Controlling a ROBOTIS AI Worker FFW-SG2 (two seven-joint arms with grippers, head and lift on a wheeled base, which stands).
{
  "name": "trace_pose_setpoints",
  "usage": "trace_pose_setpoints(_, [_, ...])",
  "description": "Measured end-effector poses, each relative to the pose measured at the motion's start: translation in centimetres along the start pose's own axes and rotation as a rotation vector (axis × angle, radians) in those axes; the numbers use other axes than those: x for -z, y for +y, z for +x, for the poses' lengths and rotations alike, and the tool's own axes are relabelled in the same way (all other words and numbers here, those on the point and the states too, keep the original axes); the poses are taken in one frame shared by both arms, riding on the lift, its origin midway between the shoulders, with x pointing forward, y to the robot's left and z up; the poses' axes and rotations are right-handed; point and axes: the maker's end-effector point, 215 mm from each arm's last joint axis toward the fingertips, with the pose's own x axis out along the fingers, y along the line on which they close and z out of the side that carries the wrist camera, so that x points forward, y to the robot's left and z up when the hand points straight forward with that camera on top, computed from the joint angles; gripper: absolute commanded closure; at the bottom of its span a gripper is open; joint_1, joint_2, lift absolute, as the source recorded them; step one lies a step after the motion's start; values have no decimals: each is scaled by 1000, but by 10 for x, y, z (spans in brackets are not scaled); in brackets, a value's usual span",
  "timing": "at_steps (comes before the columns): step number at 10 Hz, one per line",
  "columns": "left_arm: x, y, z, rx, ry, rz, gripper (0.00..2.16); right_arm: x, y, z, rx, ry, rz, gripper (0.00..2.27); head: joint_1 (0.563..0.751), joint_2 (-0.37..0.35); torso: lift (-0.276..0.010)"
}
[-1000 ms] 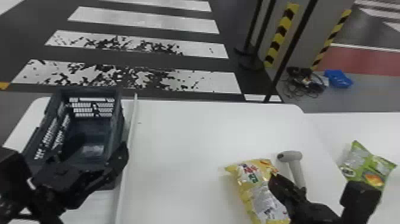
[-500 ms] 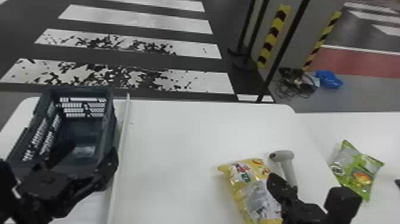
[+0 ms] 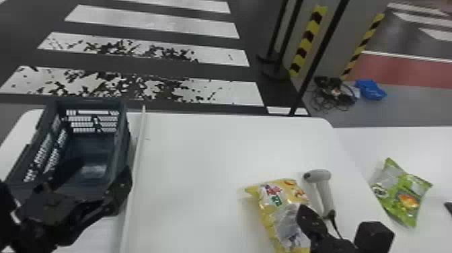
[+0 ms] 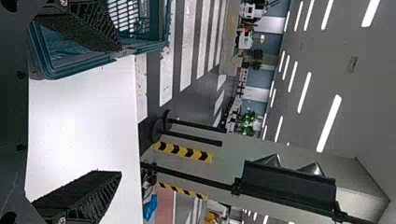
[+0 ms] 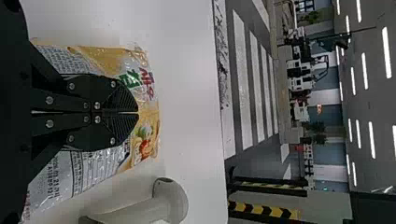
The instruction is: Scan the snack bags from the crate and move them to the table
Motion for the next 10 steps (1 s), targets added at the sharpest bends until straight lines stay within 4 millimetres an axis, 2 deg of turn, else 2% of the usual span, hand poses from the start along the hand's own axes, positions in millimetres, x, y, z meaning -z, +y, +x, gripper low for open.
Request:
trace_pose_setpoints(4, [-2, 2, 2, 1, -4, 4, 46, 23, 1, 7, 38, 18, 29, 2240, 695, -210, -95])
trace_pose_setpoints(7, [-4, 1, 2, 4, -6, 4, 46, 39, 29, 16, 77, 33, 99, 2240, 695, -166, -95])
trace_pose_setpoints(10, [-3, 2, 2, 5, -5, 6, 46, 35, 49, 25, 101, 28, 160, 2240, 695, -135, -95])
